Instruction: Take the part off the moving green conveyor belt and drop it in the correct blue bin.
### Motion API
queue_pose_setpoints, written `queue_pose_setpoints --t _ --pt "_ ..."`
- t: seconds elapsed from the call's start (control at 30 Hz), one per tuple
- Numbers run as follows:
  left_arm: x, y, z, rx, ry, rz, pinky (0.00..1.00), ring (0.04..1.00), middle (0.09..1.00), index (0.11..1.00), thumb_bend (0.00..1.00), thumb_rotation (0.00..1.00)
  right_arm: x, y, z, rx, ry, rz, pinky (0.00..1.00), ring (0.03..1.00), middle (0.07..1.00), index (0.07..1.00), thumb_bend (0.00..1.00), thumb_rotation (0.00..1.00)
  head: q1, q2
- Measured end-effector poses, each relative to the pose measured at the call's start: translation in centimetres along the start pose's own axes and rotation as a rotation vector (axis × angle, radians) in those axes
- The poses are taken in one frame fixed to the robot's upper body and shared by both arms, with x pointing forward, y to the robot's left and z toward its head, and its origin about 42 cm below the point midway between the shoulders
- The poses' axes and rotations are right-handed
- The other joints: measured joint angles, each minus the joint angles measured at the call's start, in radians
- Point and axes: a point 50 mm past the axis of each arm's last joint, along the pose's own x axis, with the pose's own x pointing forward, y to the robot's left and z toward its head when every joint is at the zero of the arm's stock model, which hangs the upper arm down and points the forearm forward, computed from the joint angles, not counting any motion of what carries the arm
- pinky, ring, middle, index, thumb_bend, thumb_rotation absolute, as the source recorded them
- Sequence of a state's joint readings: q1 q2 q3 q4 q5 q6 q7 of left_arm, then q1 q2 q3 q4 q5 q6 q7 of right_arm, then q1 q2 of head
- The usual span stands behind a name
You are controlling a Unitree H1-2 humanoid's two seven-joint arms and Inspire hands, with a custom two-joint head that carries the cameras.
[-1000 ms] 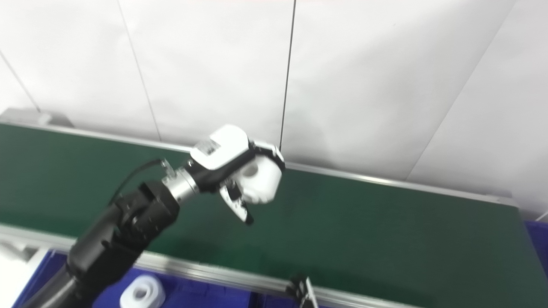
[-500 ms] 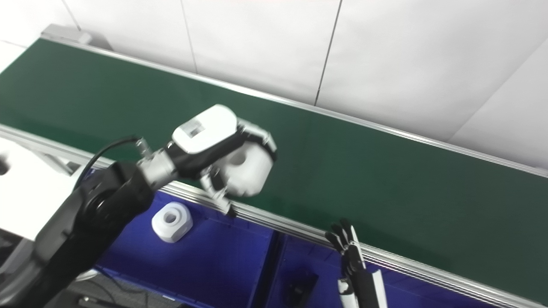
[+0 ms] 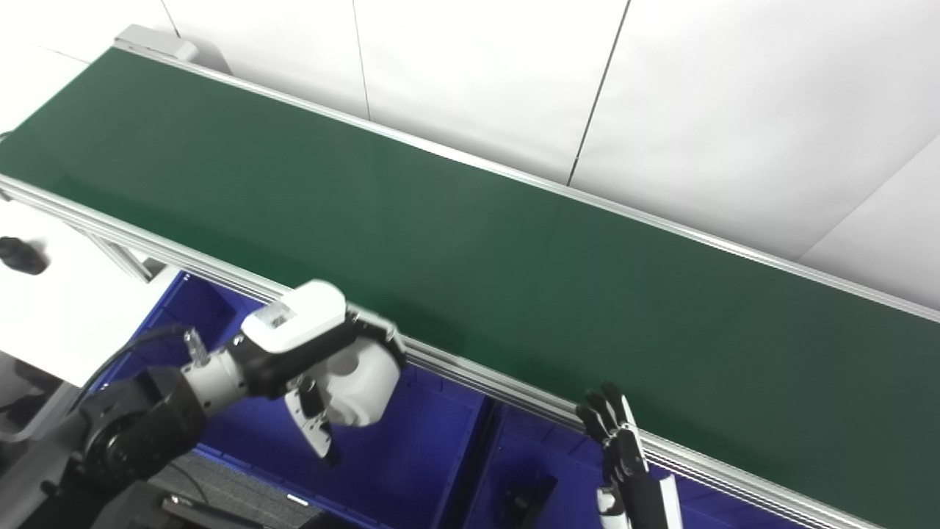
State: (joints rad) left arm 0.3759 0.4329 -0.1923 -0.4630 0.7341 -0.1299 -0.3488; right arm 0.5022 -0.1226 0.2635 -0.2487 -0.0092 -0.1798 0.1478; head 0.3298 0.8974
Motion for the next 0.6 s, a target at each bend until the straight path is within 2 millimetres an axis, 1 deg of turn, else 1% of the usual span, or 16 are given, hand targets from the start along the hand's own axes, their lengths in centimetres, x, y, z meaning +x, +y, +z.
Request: queue_pose_setpoints --t 0.1,0.2,0.27,0.3,0.33,0.37,0.43,0.47,0.5,0.53,0.57,0.6 --pt "0.2 -2.2 -0.7 0.002 0.021 -0.037 0.20 0.274 0.405 0.521 0.51 0.00 -0.1 0.2 0.0 0.007 0.002 0.003 0.96 0.896 0.926 0.973 0.86 0.93 0.003 0.002" --pt "1.0 -3.5 -0.9 0.028 0.029 -0.026 0.19 0.265 0.401 0.521 0.51 0.00 0.0 0.3 0.0 0.013 0.000 0.008 0.96 0.901 0.929 0.974 0.86 0.93 0.005 0.003" --pt "1.7 -4.2 -0.9 0.064 0.037 -0.002 0.21 0.285 0.403 0.524 0.51 0.00 0.0 0.3 0.0 0.013 0.001 0.009 0.96 0.901 0.928 0.975 0.85 0.93 0.006 0.000" --pt "2.2 -4.6 -1.0 0.084 0.045 0.014 0.19 0.262 0.445 0.502 0.52 0.00 0.0 0.4 0.0 0.014 0.001 0.008 0.96 0.895 0.925 0.972 0.86 0.93 0.006 0.000" --pt "2.6 -5.0 -1.2 0.102 0.053 0.026 0.19 0.253 0.462 0.493 0.52 0.00 0.0 0.4 0.0 0.014 0.000 0.008 0.96 0.893 0.924 0.970 0.86 0.93 0.005 0.000" --pt "3.0 -5.3 -1.4 0.114 0.059 0.037 0.17 0.236 0.470 0.490 0.52 0.00 0.1 0.4 0.1 0.014 0.000 0.008 0.96 0.890 0.923 0.972 0.86 0.94 0.003 -0.002" --pt "3.5 -5.7 -1.7 0.150 0.070 0.029 0.17 0.244 0.473 0.489 0.52 0.00 0.2 0.4 0.1 0.014 -0.001 0.005 0.96 0.889 0.923 0.972 0.86 0.94 0.003 0.000" --pt "3.7 -5.8 -1.8 0.165 0.076 0.022 0.24 0.333 0.455 0.509 0.52 0.00 0.2 0.5 0.2 0.016 0.002 0.005 0.96 0.889 0.922 0.971 0.86 0.94 0.000 -0.002" --pt "3.9 -5.8 -1.8 0.179 0.089 0.013 0.28 0.377 0.458 0.513 0.52 0.00 0.2 0.5 0.2 0.017 0.002 0.005 0.96 0.889 0.922 0.971 0.86 0.94 0.000 -0.002" --pt "4.0 -5.8 -1.8 0.185 0.107 -0.002 0.36 0.470 0.483 0.499 0.52 0.00 0.3 0.6 0.3 0.018 0.002 0.004 0.96 0.889 0.923 0.972 0.85 0.94 0.000 0.000" --pt "4.1 -5.9 -1.9 0.191 0.126 -0.015 0.50 0.594 0.622 0.497 0.52 0.04 0.3 0.6 0.3 0.018 0.001 0.004 0.97 0.888 0.923 0.971 0.86 0.94 0.000 0.000" --pt "4.1 -5.9 -2.0 0.196 0.151 -0.027 0.55 0.633 0.665 0.531 0.58 0.06 0.3 0.6 0.4 0.018 -0.001 0.004 0.97 0.888 0.923 0.971 0.86 0.94 -0.005 0.002"
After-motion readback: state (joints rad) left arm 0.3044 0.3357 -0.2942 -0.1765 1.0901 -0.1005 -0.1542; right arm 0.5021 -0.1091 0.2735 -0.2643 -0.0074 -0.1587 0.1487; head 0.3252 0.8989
